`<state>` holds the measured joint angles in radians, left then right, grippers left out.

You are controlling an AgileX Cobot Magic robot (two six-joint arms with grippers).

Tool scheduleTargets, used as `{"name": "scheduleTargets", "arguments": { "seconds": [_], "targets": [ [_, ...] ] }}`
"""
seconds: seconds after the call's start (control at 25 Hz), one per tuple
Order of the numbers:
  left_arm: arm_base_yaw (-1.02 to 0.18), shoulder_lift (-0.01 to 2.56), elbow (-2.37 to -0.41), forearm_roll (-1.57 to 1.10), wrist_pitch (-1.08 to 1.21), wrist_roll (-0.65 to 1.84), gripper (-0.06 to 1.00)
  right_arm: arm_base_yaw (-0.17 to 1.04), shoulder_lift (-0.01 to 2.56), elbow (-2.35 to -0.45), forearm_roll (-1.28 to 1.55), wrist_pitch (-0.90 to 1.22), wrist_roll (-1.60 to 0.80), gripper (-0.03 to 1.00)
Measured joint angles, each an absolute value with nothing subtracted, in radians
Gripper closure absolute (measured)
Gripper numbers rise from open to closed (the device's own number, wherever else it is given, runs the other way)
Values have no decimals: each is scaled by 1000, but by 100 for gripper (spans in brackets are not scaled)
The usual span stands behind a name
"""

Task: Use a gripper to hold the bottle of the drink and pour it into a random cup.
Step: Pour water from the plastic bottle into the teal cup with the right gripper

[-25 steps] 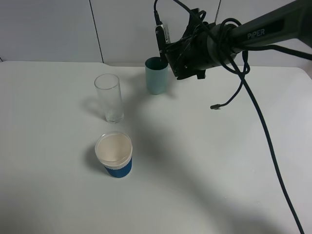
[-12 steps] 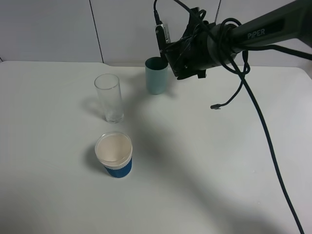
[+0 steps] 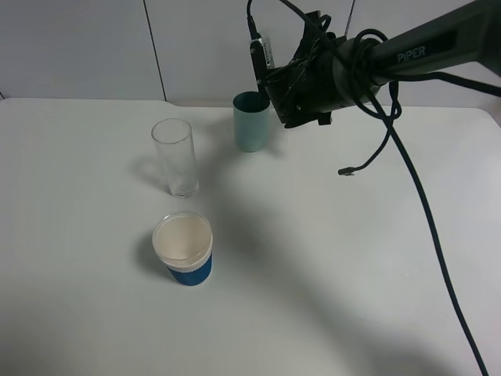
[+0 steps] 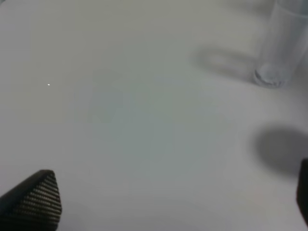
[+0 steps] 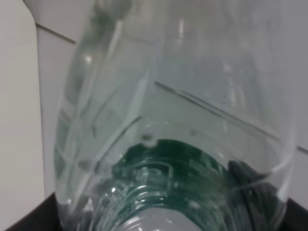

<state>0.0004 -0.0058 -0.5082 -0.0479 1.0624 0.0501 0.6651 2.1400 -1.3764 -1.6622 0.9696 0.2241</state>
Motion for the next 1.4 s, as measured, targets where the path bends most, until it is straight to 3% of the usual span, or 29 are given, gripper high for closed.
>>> {"name": "scheduleTargets", "arguments": {
  "seconds": [1.4],
  "targets": [
    [0,-6,-508,-48,1062,50,-5,665,2140,-1376,-1707,972,121,42]
  ]
}}
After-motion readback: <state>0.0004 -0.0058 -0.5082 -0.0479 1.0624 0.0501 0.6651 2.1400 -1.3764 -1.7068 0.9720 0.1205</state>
